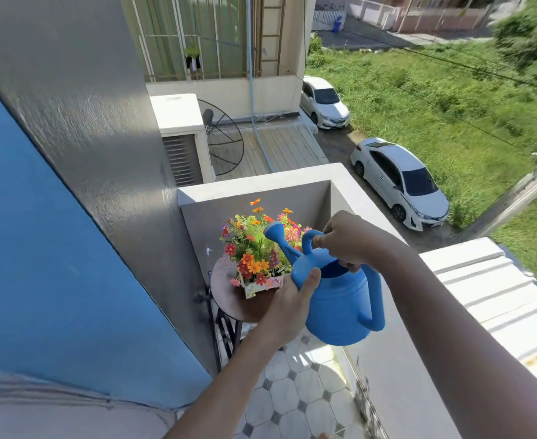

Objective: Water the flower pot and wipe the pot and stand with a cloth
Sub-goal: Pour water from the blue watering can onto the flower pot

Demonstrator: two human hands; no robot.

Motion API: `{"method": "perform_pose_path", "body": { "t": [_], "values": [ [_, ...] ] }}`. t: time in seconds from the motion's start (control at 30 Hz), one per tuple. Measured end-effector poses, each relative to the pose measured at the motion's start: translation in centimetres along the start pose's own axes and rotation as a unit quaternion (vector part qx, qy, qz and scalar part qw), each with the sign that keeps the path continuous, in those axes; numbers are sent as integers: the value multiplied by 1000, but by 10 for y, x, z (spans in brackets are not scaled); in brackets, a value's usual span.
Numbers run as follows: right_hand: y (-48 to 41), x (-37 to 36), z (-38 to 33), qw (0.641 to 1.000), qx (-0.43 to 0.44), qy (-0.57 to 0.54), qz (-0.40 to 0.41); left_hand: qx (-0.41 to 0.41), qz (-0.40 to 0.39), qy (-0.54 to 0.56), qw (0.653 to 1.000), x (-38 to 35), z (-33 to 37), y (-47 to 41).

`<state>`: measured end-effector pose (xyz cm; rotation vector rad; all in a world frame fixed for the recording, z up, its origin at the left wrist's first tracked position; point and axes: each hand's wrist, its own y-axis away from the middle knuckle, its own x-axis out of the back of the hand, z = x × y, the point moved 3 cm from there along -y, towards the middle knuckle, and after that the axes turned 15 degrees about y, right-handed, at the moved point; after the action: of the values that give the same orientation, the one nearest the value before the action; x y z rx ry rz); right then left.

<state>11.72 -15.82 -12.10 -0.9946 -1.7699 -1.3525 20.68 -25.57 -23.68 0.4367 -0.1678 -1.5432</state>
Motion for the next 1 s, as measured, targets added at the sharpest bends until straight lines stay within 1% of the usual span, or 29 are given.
{"method": "perform_pose_path", "body": {
  "t": [0.1,0.17,0.23,0.3,0.53,0.9,1.0],
  "values": [
    [7,5,11,1000,-19,-18,7,-1,-24,-1,1000,-11,4,-1],
    [11,10,17,999,-30,-25,12,-8,-25,-10,1000,-18,5,-4],
    [13,12,23,999,-31,-23,16,3,-18,-18,1000,-24,-4,-12],
    [15,14,27,999,-31,-19,19,4,-30,-14,999,-30,-13,-16],
    [20,15,27,999,-32,-14,13,-7,-63,-5,998,-30,4,-2],
    [22,5,-12,1000,28,6,1,2,-35,-17,999,12,12,25],
    [22,2,-28,999,51,-4,-1,0,-9,-22,1000,30,16,32]
  ]
}}
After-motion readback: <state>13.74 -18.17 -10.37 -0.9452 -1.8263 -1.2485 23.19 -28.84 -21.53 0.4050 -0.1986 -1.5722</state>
